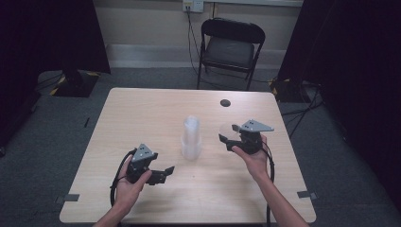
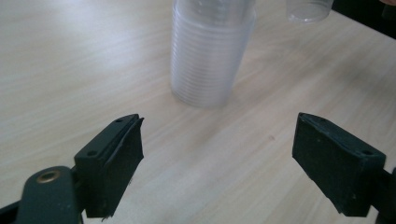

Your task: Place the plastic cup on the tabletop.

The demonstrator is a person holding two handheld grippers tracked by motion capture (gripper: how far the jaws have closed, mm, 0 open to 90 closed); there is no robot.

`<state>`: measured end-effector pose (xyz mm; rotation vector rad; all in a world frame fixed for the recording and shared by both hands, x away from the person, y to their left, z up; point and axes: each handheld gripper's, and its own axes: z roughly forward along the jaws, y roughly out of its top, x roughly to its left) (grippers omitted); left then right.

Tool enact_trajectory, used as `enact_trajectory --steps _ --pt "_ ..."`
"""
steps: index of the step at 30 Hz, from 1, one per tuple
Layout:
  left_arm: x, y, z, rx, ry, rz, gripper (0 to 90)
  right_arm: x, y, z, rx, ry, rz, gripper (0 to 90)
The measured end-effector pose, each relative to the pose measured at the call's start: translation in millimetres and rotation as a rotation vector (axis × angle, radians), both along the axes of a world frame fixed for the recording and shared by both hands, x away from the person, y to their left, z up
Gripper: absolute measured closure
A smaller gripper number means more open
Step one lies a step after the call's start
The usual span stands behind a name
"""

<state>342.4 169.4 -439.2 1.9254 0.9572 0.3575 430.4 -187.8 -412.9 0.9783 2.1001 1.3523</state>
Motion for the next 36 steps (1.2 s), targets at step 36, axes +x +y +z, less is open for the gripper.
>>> enact_trajectory --steps 36 --pt "-8.8 12.7 -18.3 0.026 0.007 0.025 18.6 64.8 10.2 -34.6 -0.005 0.083 -0.104 28.8"
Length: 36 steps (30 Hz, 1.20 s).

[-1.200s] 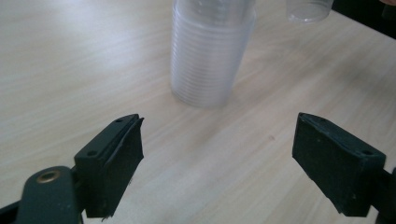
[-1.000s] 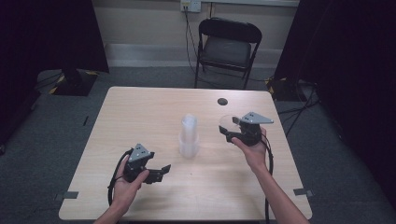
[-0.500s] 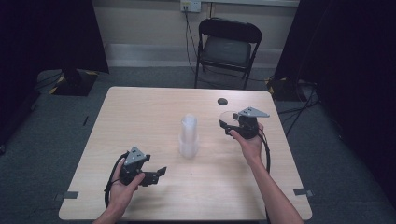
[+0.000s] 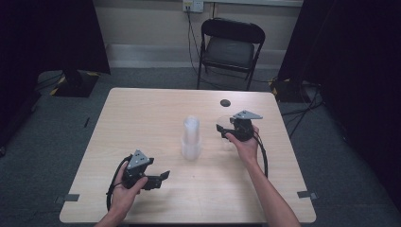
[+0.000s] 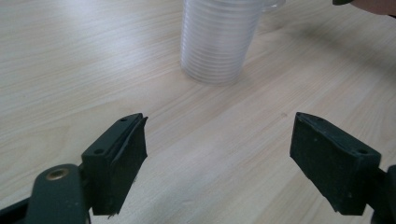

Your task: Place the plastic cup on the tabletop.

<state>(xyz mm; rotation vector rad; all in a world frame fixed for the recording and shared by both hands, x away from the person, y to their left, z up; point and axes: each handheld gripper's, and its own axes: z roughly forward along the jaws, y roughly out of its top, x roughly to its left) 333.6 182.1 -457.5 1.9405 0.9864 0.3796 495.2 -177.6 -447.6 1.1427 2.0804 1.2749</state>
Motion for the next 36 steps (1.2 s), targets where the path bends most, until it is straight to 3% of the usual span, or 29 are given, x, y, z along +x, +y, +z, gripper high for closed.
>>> enact_trajectory --steps 16,36 --pt "3.1 4.1 -4.1 -0.008 0.018 0.007 18.6 5.1 9.5 -11.4 -0.002 0.023 0.016 27.8" --pt "3.2 3.6 -4.5 -0.003 0.021 0.004 18.6 -19.7 -3.2 -15.8 -0.007 0.022 0.036 27.9"
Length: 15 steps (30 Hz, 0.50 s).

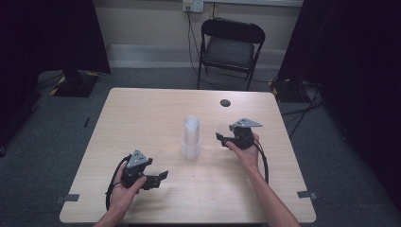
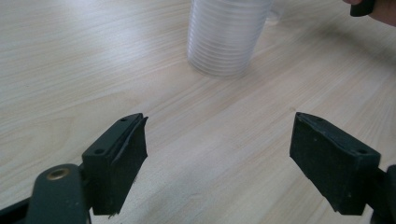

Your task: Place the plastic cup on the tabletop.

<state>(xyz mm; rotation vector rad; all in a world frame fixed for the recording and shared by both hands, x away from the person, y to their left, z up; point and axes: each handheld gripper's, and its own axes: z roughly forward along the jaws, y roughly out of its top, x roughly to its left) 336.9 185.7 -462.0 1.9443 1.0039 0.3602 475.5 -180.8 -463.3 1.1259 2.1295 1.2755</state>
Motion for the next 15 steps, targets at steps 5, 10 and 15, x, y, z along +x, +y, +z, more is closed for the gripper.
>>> enact_trajectory --steps 5,10,15 --pt "-0.1 -0.2 0.0 0.007 -0.001 0.001 18.6 -3.1 -2.1 -3.4 -0.009 0.008 0.002 27.9" --pt "-0.1 -0.3 -0.2 0.004 0.003 0.003 18.6 -4.1 -2.7 -5.8 -0.01 0.016 0.002 26.9" --pt "0.1 -0.1 -0.3 0.007 0.004 0.002 18.6 -4.8 -2.6 -8.1 -0.014 0.03 0.006 25.6"
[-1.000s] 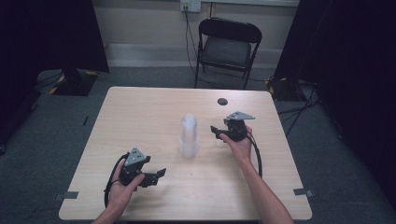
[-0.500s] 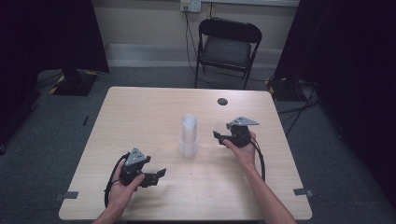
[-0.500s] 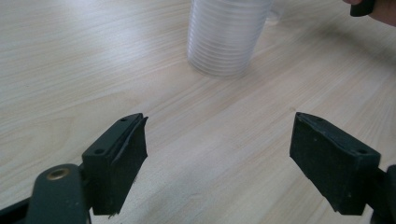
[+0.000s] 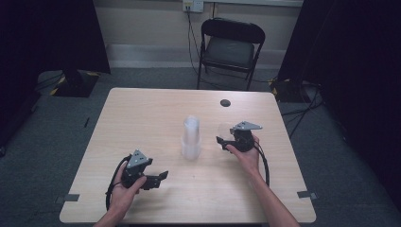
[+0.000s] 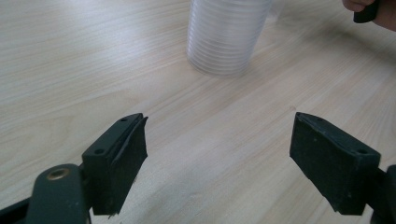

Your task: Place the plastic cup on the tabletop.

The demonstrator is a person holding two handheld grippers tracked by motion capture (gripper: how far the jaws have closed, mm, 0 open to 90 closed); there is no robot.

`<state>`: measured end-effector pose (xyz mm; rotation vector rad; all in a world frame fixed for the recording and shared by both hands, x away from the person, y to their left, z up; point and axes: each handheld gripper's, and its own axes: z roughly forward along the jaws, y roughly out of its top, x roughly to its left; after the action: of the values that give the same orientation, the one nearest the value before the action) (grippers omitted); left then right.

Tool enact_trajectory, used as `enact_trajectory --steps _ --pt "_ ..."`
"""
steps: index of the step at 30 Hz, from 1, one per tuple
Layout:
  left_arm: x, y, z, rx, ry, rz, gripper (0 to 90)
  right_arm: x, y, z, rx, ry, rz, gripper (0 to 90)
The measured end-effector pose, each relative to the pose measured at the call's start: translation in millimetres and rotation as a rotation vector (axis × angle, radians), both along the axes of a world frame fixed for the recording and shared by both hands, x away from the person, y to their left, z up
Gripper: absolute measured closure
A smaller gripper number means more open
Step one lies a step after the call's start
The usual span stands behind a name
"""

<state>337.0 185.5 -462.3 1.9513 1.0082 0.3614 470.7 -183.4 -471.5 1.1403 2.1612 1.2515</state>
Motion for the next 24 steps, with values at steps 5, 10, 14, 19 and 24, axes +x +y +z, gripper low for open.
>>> enact_trajectory --steps 5,10,14,19,24 --pt "0.1 0.0 -0.1 0.001 0.001 -0.001 18.5 -0.5 0.1 -3.0 0.003 0.018 -0.002 22.3" --pt "0.1 0.6 0.2 -0.004 -0.002 0.003 18.6 -0.1 -0.2 -5.1 -0.005 0.03 -0.008 17.6" --pt "0.4 2.6 0.8 -0.009 -0.004 0.012 18.6 -1.7 -1.5 -5.9 0.002 0.049 -0.009 16.7" --pt "1.4 4.3 1.1 -0.006 -0.008 0.017 18.6 -5.0 -6.6 -7.1 -0.001 0.058 -0.006 16.8" --pt "1.8 5.1 1.7 0.0 -0.009 0.021 18.6 -9.6 -12.0 -4.7 0.006 0.055 -0.007 16.8"
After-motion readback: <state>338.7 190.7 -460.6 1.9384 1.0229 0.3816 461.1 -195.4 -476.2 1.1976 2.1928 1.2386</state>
